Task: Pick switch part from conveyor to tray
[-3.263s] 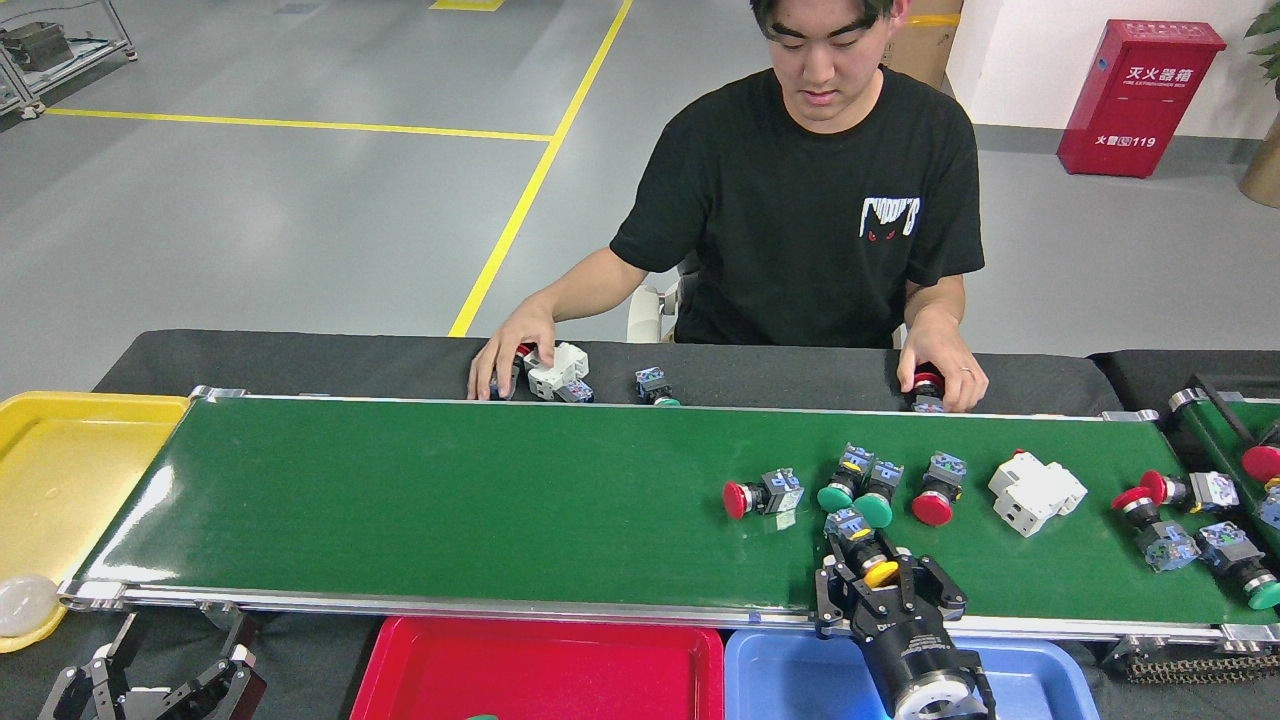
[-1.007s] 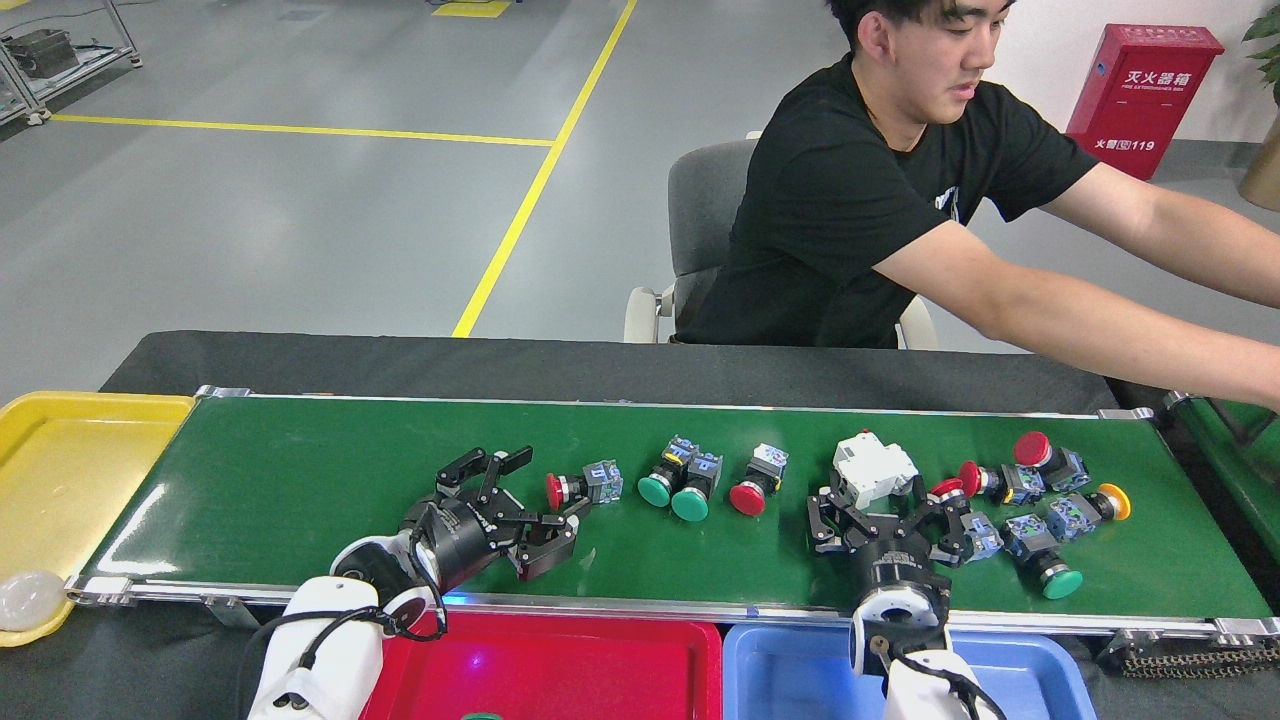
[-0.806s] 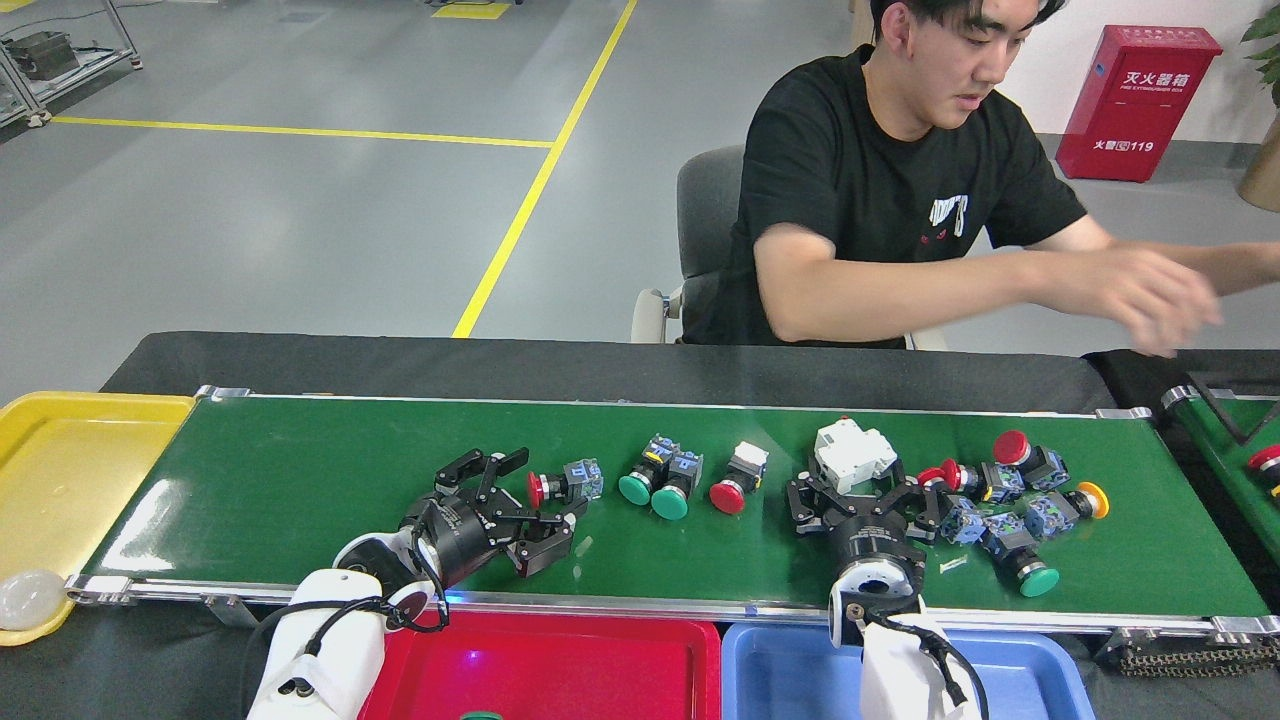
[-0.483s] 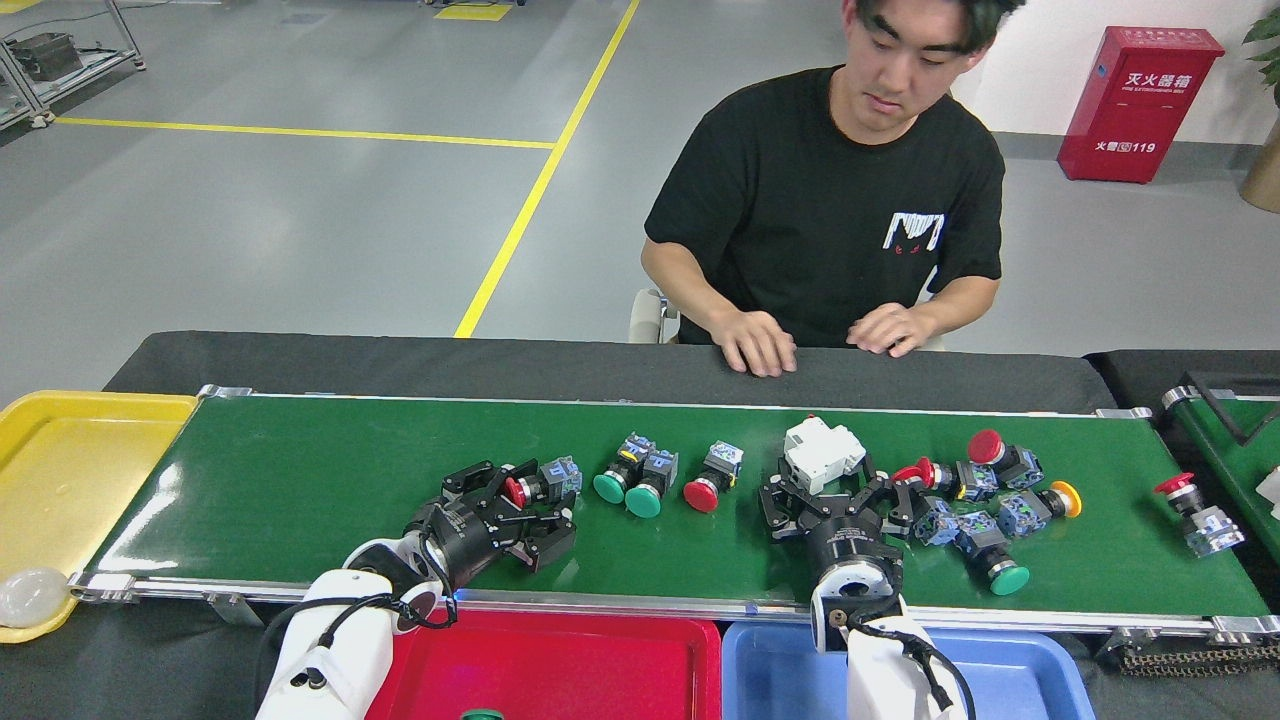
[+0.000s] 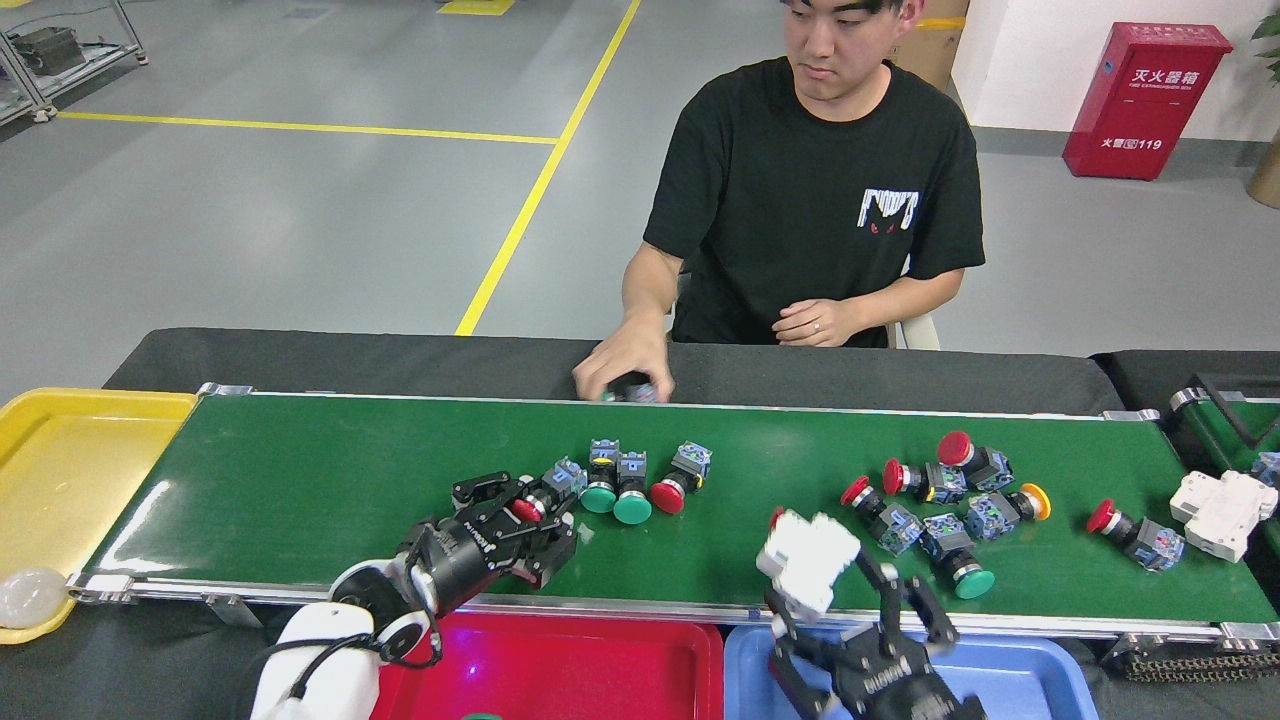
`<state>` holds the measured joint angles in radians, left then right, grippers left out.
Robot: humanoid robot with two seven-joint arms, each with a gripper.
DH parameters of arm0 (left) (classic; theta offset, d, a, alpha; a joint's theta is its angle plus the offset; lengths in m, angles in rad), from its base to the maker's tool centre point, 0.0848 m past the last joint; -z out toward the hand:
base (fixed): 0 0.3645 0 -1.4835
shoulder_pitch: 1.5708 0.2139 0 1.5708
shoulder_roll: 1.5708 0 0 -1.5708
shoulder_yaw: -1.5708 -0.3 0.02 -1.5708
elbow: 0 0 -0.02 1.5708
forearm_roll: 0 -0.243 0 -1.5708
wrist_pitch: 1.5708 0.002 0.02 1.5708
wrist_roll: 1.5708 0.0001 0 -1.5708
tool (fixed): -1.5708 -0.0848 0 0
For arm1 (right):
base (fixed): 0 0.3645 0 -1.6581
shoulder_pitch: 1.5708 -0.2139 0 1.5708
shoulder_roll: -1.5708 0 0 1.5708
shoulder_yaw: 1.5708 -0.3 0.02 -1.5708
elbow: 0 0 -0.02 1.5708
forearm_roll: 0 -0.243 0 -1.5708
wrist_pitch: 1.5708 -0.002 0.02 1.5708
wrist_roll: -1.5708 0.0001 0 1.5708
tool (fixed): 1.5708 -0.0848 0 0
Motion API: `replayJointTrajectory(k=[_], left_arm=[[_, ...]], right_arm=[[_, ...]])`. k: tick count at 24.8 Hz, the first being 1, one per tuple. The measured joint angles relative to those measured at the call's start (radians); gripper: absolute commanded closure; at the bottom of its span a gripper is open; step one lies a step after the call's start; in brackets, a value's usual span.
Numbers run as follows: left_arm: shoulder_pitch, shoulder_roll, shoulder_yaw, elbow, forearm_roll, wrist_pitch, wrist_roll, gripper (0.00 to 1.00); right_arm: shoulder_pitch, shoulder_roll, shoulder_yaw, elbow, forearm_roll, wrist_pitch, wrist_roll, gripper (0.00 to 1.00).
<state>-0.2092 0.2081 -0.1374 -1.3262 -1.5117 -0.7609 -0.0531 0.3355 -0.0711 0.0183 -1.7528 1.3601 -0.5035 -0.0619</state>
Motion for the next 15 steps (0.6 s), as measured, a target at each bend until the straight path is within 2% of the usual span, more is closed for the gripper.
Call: replayJointTrajectory(k=[1, 2, 3, 4, 5, 7, 8, 10, 11, 15], left_arm=[[0.047, 0.025, 0.007, -0.049, 0.015, -0.006, 0.000, 0.96], [0.095, 0.047, 0.013, -0.094, 0.024, -0.010, 0.000, 0.94], [0.144, 0.064, 0.018, -0.137, 0.029, -0.014, 0.000, 0.92], [0.196, 0.074, 0.021, -0.182, 0.030, -0.017, -0.001, 0.83], [0.243, 0.078, 0.022, -0.225, 0.031, -0.018, -0.002, 0.60], [0.318, 0.078, 0.024, -0.296, 0.031, -0.021, -0.007, 0.04], [0.344, 0.074, 0.028, -0.323, 0.031, -0.021, -0.007, 0.01], [0.387, 0.059, 0.040, -0.361, 0.031, -0.021, -0.008, 0.00], [0.403, 0.052, 0.042, -0.369, 0.031, -0.021, -0.008, 0.00], [0.414, 0.042, 0.060, -0.390, 0.031, -0.021, -0.010, 0.00]], right_arm=[[0.036, 0.000, -0.044, -0.001, -0.013, -0.059, -0.005, 0.05], [0.066, 0.000, -0.079, -0.001, -0.029, -0.113, -0.006, 0.01], [0.088, 0.000, -0.112, -0.001, -0.047, -0.155, -0.007, 0.01], [0.098, 0.000, -0.140, 0.000, -0.068, -0.191, -0.007, 0.01], [0.100, 0.001, -0.169, 0.001, -0.086, -0.210, -0.008, 0.01], [0.100, 0.016, -0.228, 0.003, -0.104, -0.226, -0.008, 0.01], [0.100, 0.042, -0.256, 0.002, -0.107, -0.206, -0.010, 0.03], [0.098, 0.111, -0.289, 0.001, -0.107, -0.102, -0.012, 0.03], [0.095, 0.126, -0.293, 0.001, -0.105, -0.035, -0.005, 0.03], [0.076, 0.129, -0.289, -0.001, -0.089, 0.222, 0.008, 0.05]])
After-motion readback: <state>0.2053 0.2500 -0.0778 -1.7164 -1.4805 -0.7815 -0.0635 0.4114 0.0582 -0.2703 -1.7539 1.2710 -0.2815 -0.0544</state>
